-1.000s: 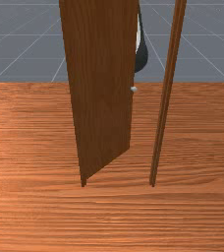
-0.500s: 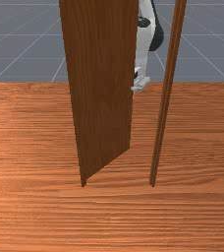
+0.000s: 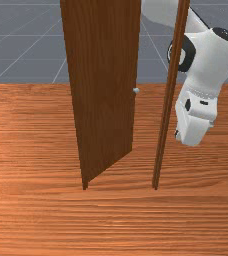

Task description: Open the door

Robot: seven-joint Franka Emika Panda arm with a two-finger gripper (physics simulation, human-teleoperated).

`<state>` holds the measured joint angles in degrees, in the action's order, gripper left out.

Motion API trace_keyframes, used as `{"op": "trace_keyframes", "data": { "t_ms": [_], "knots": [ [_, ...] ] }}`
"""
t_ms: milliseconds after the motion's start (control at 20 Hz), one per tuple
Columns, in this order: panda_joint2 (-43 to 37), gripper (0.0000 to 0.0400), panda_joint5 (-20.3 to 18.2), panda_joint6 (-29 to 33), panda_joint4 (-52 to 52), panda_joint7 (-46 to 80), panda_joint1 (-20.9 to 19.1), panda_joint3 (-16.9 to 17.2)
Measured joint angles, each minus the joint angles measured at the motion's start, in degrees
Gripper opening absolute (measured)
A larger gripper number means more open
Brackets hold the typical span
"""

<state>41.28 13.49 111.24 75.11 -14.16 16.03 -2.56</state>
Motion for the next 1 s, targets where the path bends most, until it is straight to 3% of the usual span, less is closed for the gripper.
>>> {"op": "trace_keyframes", "data": {
  "t_ms": [50,100,150,200,300,400,550,650,700,750,800,1000],
  "knots": [
    [-2.9,0.0000,-4.1,5.6,6.3,-1.3,-3.0,-2.3],
    [5.9,0.0000,-4.3,-1.3,-9.1,-2.9,-2.8,-2.0],
    [6.5,0.0000,-1.7,-3.3,-10.3,-1.9,-1.5,-0.2],
    [4.5,0.0000,-3.6,0.3,-6.3,-7.5,-4.0,-2.4],
    [1.1,0.0000,-2.6,4.6,0.2,-21.4,-8.6,-3.9],
    [-1.8,0.0000,-2.2,8.7,5.8,-42.8,-13.7,-7.6],
    [-4.5,0.0001,-3.7,10.3,10.5,-66.5,-18.1,-13.2],
    [-6.3,0.0001,-5.5,10.4,13.6,-74.5,-19.7,-14.7],
    [-11.8,0.0000,-4.8,14.6,22.7,-75.1,-22.2,-13.7],
    [-13.3,0.0000,-6.0,14.5,24.4,-77.7,-22.7,-13.9],
    [-14.0,0.0000,-7.0,14.5,25.4,-77.4,-23.2,-13.4],
    [-12.9,0.0000,-7.2,14.0,23.6,-90.5,-32.0,-10.7]
  ]
}}
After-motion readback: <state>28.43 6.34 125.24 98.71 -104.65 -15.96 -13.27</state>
